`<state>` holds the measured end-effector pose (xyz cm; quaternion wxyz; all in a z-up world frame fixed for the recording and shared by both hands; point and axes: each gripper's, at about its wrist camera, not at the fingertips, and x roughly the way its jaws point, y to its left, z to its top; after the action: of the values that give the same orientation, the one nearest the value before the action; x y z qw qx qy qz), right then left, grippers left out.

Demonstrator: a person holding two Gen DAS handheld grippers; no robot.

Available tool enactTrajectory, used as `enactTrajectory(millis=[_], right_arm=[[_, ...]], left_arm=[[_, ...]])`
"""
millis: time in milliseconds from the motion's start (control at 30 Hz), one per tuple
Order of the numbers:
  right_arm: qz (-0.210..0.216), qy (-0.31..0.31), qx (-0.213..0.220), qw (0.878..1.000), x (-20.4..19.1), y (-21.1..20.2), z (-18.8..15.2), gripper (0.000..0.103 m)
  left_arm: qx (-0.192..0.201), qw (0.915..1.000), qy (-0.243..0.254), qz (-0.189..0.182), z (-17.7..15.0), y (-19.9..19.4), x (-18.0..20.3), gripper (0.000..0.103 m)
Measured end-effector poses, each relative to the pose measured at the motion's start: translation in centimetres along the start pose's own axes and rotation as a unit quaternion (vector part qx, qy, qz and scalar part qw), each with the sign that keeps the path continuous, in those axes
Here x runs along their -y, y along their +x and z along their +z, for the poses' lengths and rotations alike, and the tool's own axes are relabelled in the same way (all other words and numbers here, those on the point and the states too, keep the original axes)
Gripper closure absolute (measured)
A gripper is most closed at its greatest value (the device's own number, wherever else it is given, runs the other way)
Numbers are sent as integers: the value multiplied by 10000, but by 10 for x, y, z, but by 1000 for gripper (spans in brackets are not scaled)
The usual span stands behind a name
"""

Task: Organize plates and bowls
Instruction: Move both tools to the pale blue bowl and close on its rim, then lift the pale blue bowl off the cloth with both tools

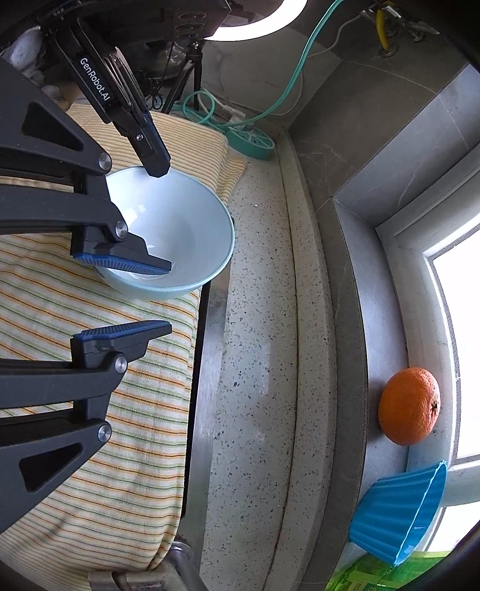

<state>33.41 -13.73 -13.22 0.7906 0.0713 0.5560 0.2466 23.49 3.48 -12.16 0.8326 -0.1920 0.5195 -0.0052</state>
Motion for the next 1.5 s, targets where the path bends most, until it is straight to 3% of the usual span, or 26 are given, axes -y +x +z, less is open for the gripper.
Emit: enactTrajectory(millis=[267, 567, 1033, 1500], right_arm=[[12, -50, -110, 9999, 1, 6, 0, 81], [85, -37, -227, 9997, -2, 11, -1, 93], [27, -42, -175, 9998, -6, 2, -4, 93], [60, -147, 53, 9999, -21, -40, -10, 93]], left_arm=[[-63, 10000, 28, 38, 1, 6, 3, 89], [-75, 9999, 122, 78, 1, 9, 8, 96], [5, 10000, 26, -35, 0, -4, 6, 96], [267, 9995, 56, -176, -9, -41, 10, 96]])
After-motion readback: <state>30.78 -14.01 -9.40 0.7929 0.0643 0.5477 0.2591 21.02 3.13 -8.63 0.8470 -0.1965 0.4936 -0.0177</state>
